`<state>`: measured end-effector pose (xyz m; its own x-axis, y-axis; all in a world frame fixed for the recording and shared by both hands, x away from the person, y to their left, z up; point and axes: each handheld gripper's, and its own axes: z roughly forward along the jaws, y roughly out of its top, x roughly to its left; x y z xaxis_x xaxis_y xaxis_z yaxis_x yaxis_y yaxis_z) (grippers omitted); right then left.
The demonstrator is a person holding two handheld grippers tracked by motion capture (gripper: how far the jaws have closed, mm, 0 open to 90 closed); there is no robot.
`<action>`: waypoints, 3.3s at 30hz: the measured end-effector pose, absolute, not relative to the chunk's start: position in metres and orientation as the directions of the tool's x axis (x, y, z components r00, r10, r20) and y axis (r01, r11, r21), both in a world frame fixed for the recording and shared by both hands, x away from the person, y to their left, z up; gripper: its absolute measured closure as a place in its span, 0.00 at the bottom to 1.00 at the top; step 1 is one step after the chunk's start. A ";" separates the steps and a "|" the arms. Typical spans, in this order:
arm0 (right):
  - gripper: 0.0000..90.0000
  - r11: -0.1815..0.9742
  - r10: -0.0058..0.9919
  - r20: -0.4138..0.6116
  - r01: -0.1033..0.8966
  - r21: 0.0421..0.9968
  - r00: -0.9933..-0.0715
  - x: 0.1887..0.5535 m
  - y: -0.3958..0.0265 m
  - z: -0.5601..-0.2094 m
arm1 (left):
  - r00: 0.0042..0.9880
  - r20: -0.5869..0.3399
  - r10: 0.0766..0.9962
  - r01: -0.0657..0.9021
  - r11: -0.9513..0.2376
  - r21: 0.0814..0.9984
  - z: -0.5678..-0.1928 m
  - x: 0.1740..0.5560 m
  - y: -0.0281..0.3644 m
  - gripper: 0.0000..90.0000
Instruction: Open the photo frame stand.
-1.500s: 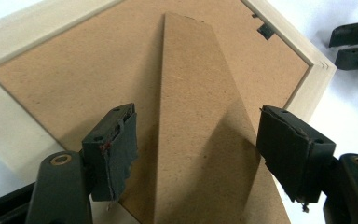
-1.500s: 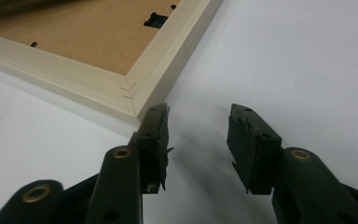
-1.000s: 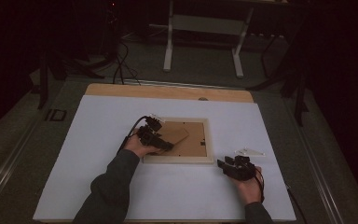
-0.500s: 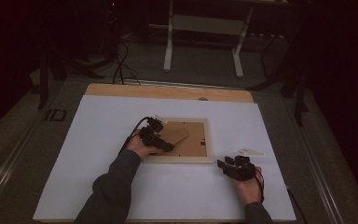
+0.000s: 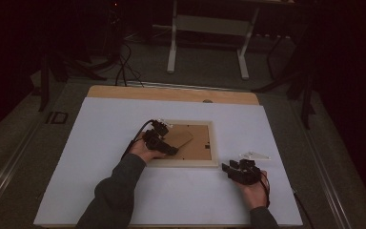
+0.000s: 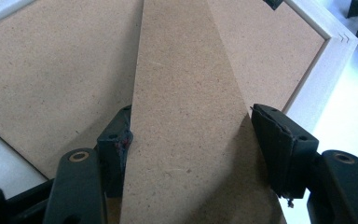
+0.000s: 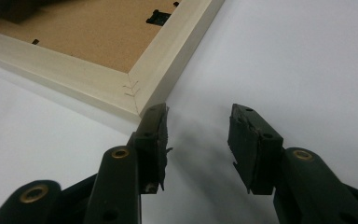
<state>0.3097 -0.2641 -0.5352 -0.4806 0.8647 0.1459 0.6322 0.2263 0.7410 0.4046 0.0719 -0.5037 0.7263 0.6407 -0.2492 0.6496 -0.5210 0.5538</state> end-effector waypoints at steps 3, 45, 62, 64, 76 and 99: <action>0.63 0.222 0.865 0.149 0.632 0.743 -0.479 0.310 -0.265 -0.535 | 0.729 -0.236 0.642 0.642 -0.523 0.560 -0.503 0.403 0.071 0.42; 0.63 0.213 0.870 0.149 0.631 0.746 -0.470 0.309 -0.267 -0.535 | 0.747 -0.046 0.664 0.541 -0.566 0.622 -0.490 0.380 0.060 0.42; 0.63 0.205 0.872 0.153 0.631 0.748 -0.465 0.309 -0.267 -0.535 | 0.743 0.015 0.669 0.501 -0.572 0.650 -0.486 0.369 0.058 0.42; 0.63 0.203 0.872 0.154 0.631 0.749 -0.464 0.309 -0.267 -0.535 | 0.741 0.020 0.671 0.497 -0.568 0.656 -0.486 0.367 0.057 0.42; 0.62 0.204 0.872 0.155 0.633 0.747 -0.464 0.309 -0.267 -0.536 | 0.740 0.050 0.671 0.477 -0.575 0.664 -0.484 0.361 0.056 0.42; 0.62 0.212 0.868 0.146 0.620 0.756 -0.475 0.309 -0.263 -0.529 | 0.729 0.112 0.675 0.425 -0.575 0.699 -0.484 0.348 0.055 0.42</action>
